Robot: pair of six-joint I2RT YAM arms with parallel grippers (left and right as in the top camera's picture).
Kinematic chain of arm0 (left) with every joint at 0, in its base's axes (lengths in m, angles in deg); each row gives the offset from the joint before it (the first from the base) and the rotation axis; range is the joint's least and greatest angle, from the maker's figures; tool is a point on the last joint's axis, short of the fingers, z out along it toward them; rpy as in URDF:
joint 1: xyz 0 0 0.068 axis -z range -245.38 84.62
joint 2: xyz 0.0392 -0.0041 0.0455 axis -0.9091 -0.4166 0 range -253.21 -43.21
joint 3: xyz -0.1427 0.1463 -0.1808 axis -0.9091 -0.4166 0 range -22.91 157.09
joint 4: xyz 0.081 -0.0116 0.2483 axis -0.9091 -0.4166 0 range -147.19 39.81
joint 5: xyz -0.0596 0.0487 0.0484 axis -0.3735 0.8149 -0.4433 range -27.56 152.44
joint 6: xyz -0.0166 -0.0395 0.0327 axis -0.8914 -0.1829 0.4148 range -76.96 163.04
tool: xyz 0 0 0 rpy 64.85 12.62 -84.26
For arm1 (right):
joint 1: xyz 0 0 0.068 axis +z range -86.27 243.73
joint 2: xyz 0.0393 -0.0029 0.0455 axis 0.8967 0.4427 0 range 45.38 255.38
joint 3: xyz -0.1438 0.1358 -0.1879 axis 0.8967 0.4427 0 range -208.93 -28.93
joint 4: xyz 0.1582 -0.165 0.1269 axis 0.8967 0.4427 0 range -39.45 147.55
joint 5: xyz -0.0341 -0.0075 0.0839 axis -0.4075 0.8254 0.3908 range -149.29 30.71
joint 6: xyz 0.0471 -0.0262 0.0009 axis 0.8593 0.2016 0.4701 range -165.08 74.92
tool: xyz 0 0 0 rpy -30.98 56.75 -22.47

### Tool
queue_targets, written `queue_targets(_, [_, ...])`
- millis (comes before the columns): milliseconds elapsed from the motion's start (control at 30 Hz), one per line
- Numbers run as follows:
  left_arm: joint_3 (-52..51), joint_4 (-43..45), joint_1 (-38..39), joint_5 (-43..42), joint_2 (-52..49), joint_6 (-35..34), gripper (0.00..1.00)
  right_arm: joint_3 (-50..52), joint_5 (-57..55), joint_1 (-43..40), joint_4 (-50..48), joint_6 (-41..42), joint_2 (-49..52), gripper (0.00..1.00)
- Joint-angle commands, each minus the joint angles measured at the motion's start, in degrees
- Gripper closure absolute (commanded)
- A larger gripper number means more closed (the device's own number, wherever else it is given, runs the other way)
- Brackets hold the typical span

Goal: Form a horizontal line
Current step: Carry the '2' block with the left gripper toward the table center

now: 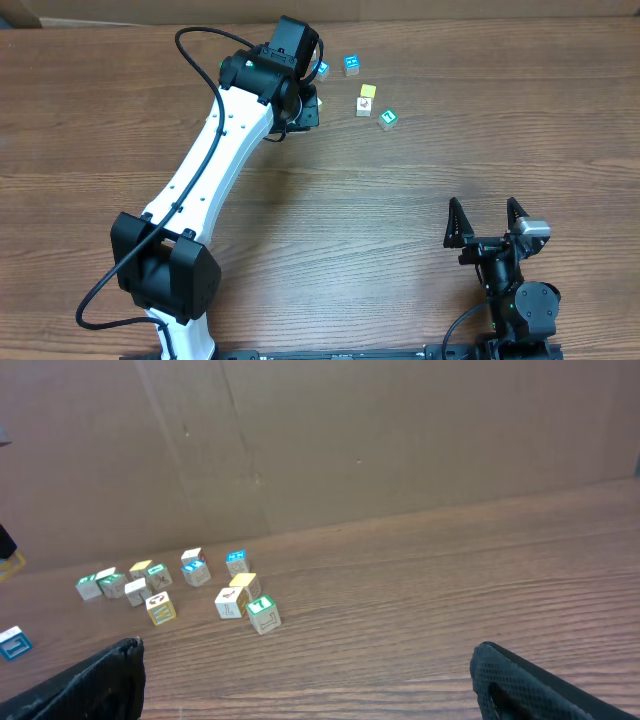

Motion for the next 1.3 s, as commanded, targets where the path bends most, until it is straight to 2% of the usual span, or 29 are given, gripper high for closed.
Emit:
queue_targets(0, [-0.09, -0.15, 0.74, 0.35, 0.72, -1.01, 0.8, 0.59, 0.11, -0.26, -0.31, -0.42, -0.61, 0.0])
queue_targets(467, [-0.09, -0.74, 0.76, -0.98, 0.72, -1.01, 0.82, 0.61, 0.11, -0.26, -0.31, -0.42, -0.61, 0.0])
queue_targets(733, [-0.17, -3.67, 0.76, -0.96, 0.66, -3.13, 0.92, 0.61, 0.11, -0.26, -0.31, -0.42, -0.61, 0.0])
queue_targets(933, [-0.22, -5.53, 0.9, -0.96, -0.02, -5.86, 0.95, 0.59, 0.11, -0.26, -0.31, -0.44, -0.61, 0.0])
queue_targets(1267, [-0.22, -5.97, 3.19, -0.72, -2.29, -6.21, 0.96, 0.61, 0.11, -0.26, -0.31, -0.44, -0.61, 0.0])
